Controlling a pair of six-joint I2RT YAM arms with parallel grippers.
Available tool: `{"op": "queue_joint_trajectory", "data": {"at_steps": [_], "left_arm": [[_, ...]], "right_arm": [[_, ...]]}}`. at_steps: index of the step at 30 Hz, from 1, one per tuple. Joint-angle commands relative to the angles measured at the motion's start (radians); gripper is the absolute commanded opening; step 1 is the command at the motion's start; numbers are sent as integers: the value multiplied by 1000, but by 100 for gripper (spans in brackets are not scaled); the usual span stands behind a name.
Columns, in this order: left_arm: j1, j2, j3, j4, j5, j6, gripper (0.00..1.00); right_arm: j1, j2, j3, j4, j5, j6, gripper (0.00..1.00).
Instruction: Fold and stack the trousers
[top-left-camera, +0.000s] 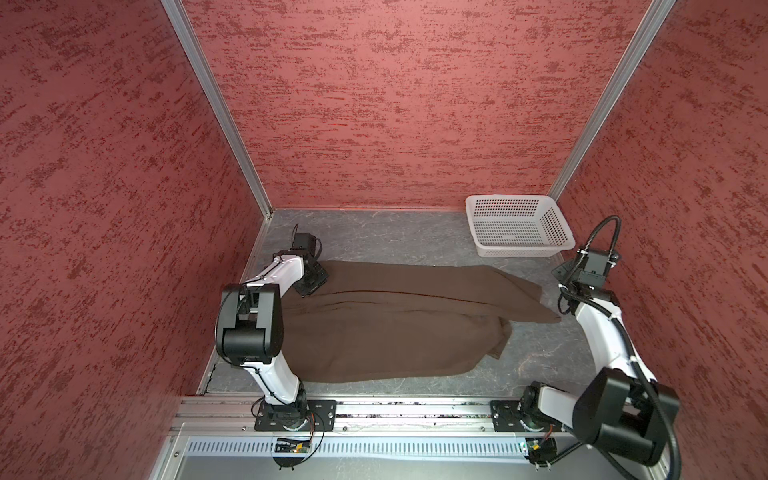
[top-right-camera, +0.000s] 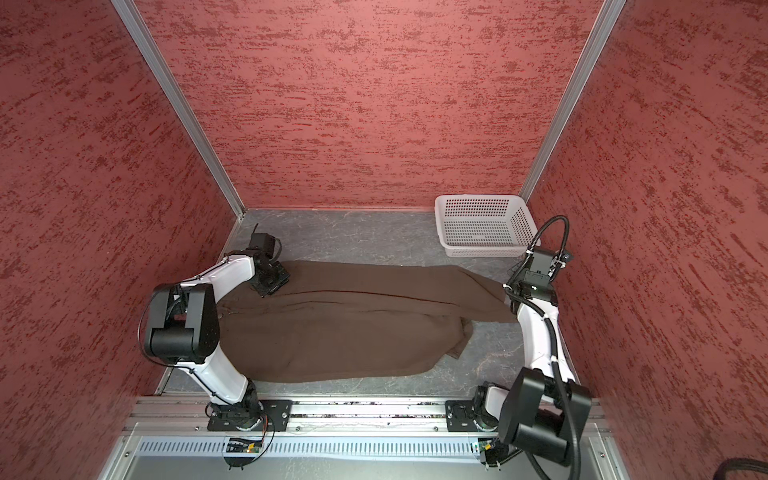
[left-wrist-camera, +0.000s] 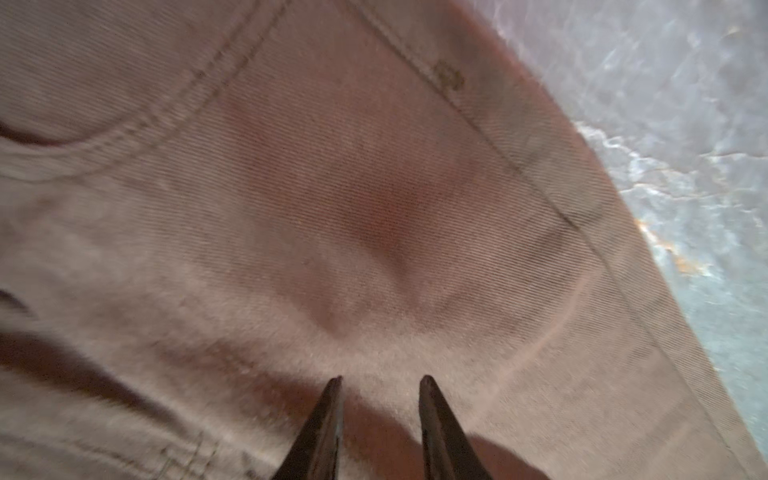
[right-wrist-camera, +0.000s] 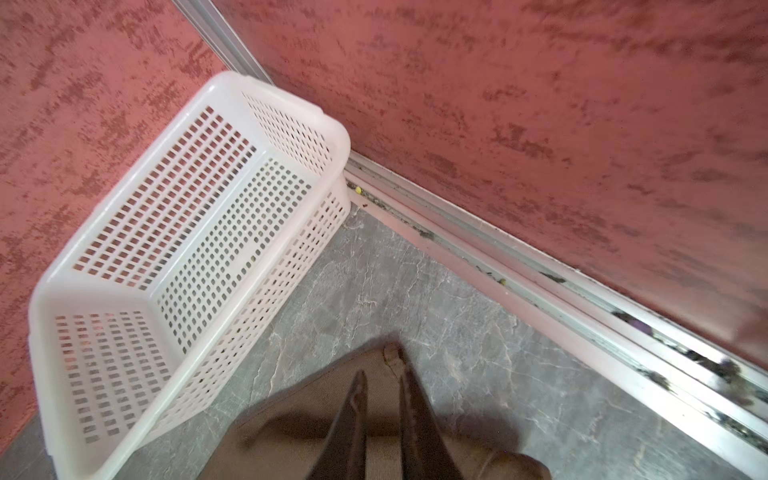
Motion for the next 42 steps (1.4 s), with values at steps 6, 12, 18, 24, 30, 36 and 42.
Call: {"op": "queue_joint_trajectory", "data": {"at_steps": [6, 12, 18, 24, 30, 36, 42], "left_arm": [[-7, 31, 39, 13, 5, 22, 34], [-7, 64, 20, 35, 23, 10, 34], [-6, 65, 31, 31, 2, 11, 34], [8, 61, 34, 27, -4, 16, 34], [11, 59, 21, 24, -9, 24, 34], [11, 42, 24, 14, -25, 20, 34], [12, -24, -3, 43, -42, 11, 35]], "right_arm": [[-1, 276, -55, 95, -204, 29, 16], [-1, 405, -14, 117, -233, 20, 16], [-2, 484, 6, 162, -242, 31, 15], [-5, 539, 77, 137, -220, 46, 31], [-52, 607, 107, 221, -319, 120, 35], [-60, 657, 168, 224, -334, 155, 35], [-86, 698, 195, 295, -357, 216, 31]]}}
